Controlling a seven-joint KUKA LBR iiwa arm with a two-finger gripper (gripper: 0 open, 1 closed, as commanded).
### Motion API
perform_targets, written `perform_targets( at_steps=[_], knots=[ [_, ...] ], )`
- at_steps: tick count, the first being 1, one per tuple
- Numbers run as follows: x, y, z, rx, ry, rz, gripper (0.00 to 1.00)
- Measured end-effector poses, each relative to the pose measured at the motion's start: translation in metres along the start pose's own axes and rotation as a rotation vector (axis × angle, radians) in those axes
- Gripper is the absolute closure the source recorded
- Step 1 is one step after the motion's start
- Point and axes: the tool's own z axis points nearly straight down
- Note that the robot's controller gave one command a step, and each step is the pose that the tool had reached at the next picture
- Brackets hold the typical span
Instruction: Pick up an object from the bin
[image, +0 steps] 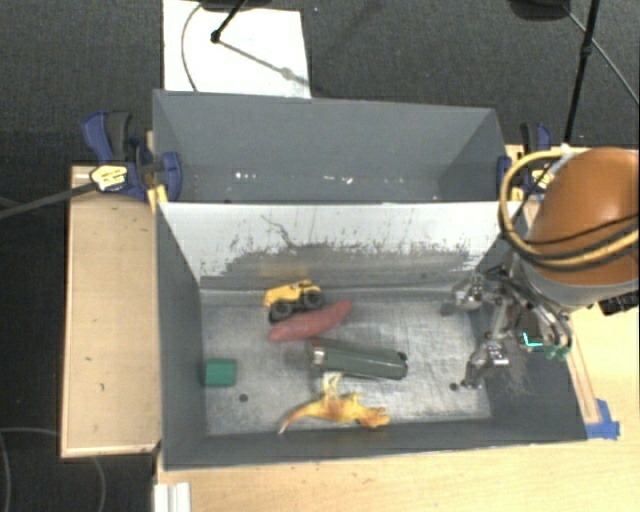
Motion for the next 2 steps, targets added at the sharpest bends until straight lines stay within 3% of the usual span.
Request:
perform_targets(
  at_steps=[1, 2],
  knots=[
    [-0.002, 0.0, -0.004, 0.001, -0.009, -0.003, 0.0],
    [-0.008, 0.031, 0.057, 0.002, -0.014, -0.025, 0.0]
  ],
)
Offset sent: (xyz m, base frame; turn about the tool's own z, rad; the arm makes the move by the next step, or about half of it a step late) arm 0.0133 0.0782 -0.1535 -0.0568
